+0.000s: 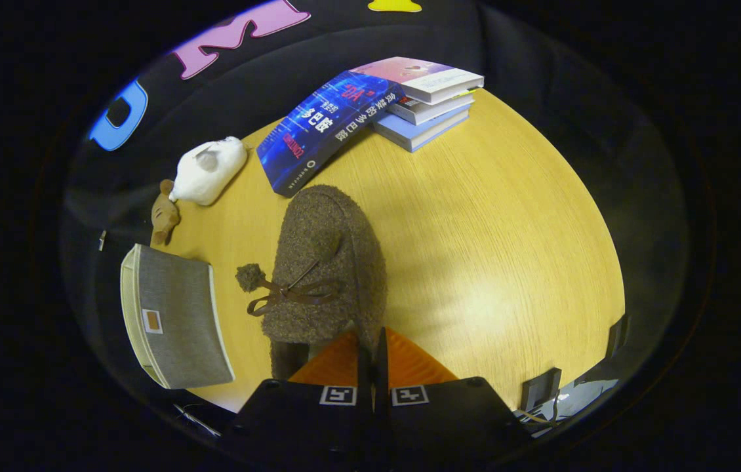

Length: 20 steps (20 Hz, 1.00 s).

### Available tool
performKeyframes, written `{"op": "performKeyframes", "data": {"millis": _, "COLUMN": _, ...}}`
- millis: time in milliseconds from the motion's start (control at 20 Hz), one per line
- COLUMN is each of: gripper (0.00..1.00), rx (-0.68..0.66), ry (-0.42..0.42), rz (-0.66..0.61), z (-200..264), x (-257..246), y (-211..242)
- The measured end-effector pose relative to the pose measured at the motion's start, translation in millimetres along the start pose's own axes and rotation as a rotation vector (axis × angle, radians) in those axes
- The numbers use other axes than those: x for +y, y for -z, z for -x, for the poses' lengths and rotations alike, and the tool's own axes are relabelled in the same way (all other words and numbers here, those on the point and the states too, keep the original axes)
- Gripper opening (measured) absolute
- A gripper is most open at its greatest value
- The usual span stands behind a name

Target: Open the storage box then place both shoes into the box .Put the left shoe in first, then the right shoe, with the right side of both shoes facing outward in a uniform manner.

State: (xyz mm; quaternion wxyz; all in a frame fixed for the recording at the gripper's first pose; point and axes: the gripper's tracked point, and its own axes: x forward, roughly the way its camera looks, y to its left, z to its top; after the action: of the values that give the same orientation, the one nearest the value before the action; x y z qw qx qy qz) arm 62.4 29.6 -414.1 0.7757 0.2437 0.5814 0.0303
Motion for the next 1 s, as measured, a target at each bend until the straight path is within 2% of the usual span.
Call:
{"op": "performKeyframes", "data": {"millis": 200, "gripper": 0.05, "rx": -0.040, "ry": -0.082, "rz": -0.004, "z": 27.0, "x": 56.1, "y": -16.9}}
{"op": "performKeyframes", "data": {"millis": 500, "gripper": 0.05, "rx": -0.071, "ry": -0.220, "rz": 0.048, "z": 62.1, "x": 171.7, "y": -25.3}}
{"op": "performKeyframes", "data": {"millis": 700, "gripper": 0.05, "rx": -0.048, "ry": -0.273, "rz": 0.105, "z": 71.5, "x": 242.6, "y": -11.0}}
{"op": "performKeyframes", "data": {"millis": 1000, "gripper": 0.05, "rx": 0.034, "ry": -0.305, "rz": 0.130, "z": 55.3, "x": 327.5, "y": 30.3}}
